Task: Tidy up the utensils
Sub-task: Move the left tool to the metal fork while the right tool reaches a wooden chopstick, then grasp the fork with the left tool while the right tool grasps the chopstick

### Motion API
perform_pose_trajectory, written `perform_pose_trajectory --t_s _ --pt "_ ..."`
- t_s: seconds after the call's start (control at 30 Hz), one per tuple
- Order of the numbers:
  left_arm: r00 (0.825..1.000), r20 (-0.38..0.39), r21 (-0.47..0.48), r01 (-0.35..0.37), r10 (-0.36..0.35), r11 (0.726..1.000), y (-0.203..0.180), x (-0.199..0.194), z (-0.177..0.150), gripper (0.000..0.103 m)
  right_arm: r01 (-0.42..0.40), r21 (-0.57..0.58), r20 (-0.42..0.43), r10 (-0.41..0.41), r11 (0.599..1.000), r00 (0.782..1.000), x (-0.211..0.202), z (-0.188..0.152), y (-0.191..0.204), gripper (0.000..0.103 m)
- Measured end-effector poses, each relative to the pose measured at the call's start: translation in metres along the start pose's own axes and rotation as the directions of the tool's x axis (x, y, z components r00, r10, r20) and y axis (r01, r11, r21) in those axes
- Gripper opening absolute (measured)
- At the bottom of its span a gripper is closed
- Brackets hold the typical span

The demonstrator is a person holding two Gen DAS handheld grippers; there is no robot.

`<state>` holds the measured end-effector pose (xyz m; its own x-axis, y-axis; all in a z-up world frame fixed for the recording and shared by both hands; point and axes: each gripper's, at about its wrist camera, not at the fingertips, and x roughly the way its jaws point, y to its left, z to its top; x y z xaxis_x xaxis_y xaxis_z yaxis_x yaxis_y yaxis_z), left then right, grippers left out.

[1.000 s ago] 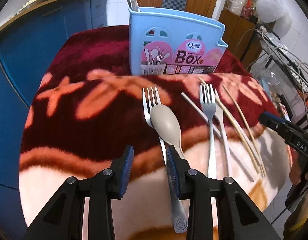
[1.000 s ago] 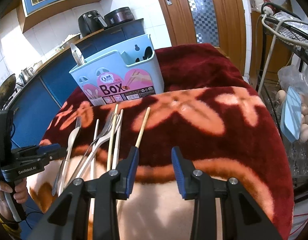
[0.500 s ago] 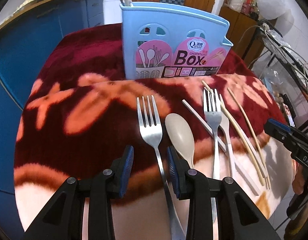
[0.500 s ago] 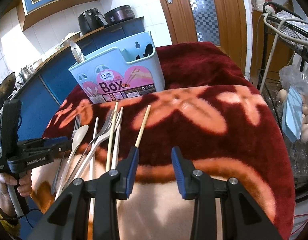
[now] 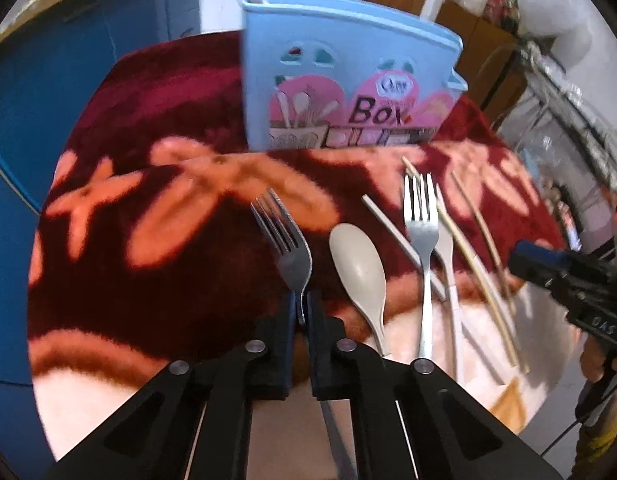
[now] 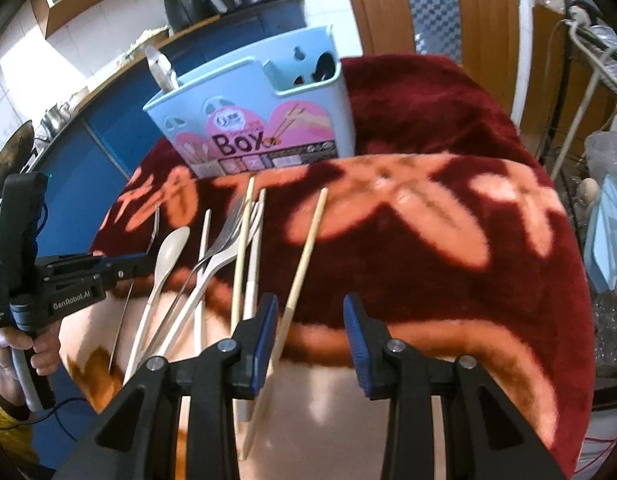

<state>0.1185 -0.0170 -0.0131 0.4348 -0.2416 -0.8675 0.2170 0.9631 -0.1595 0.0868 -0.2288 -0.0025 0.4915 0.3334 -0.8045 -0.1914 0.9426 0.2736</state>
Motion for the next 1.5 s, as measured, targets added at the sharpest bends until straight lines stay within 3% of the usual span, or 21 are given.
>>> perform_pose_trajectory --t_s 0.17,0.37,0.73,1.0,1.17,1.3,1.5 --pt "0.997 0.056 -0.054 0.06 -0.057 0.997 0.013 -0.011 -0.008 0.002 -0.016 -0.01 -0.102 0.015 1.0 0.995 0.011 0.013 0.006 0.037" --pt "0.991 0.106 -0.054 0.082 -0.076 0.995 0.02 -0.019 -0.013 0.002 0.007 -0.034 -0.195 -0.013 0.999 0.981 0.026 0.024 0.015 0.025" --pt "0.972 0.222 -0.002 0.083 -0.08 0.997 0.015 -0.039 -0.014 0.001 0.036 -0.027 -0.242 -0.042 0.999 0.969 0.04 0.032 0.017 0.014" --pt "0.949 0.299 0.016 0.096 -0.097 0.995 0.009 -0.056 -0.014 0.001 -0.008 0.016 -0.142 0.01 1.0 0.99 0.032 0.024 0.009 0.006" --pt "0.919 0.375 0.035 0.114 -0.119 0.993 0.003 -0.075 -0.014 0.001 -0.076 0.038 -0.009 0.077 0.996 0.997 0.006 0.016 0.003 0.006" --pt "0.889 0.443 0.042 0.114 -0.12 0.993 0.0 -0.09 -0.009 0.001 -0.097 0.028 0.118 0.093 0.995 0.989 -0.015 0.013 0.004 0.006" --pt "0.856 0.505 0.04 0.104 -0.109 0.994 -0.003 -0.107 0.006 0.001 -0.127 0.029 0.227 0.117 0.991 0.967 -0.03 0.012 0.005 0.006"
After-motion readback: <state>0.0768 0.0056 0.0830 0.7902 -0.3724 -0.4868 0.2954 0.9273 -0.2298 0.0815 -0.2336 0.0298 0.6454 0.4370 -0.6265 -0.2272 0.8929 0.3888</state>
